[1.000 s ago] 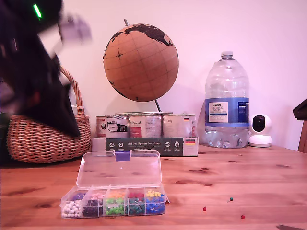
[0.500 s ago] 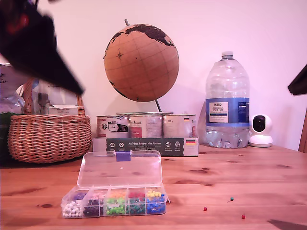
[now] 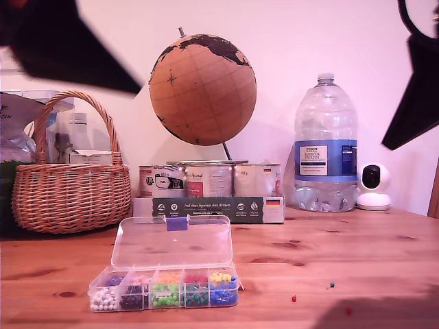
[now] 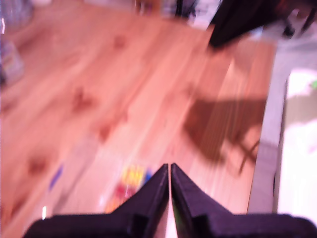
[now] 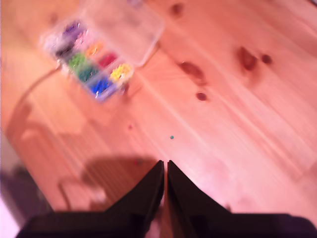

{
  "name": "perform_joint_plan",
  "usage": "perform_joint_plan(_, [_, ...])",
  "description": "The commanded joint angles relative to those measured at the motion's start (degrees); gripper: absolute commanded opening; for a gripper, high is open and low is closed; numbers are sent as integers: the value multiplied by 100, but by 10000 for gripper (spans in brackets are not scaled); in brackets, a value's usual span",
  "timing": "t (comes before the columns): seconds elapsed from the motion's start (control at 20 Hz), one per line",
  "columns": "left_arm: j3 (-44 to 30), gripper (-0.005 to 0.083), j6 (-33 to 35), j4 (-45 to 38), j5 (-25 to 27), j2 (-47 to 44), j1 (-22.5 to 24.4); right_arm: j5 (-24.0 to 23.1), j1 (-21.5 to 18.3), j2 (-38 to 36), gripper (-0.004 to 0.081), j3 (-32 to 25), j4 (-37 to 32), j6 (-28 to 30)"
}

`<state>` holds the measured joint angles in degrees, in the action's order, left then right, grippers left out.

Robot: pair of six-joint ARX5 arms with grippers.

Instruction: Sort the loose pins on the table into their correct compartments

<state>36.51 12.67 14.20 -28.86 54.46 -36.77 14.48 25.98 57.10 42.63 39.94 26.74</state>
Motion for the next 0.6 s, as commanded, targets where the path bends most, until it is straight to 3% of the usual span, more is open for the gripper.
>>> perform_joint_plan(0.0, [-188,-24,-138,-369,-20,-42,-201,50,13,415,-12,243,120,433])
perform_joint_plan(0.15, [-767,-24,-376,-1152,269,-46,-586,22,15,1008,-12,651,149,1377])
perform_joint_plan(0.35, [-1672,-24,-837,-2581,682,-46,-916,-431,57,1574,6,885,111,2909])
perform_joint_plan(0.55, [-2179,-24,-927,-3195,1202,-2,-1193,-828,278,1958,42,885,470,4282])
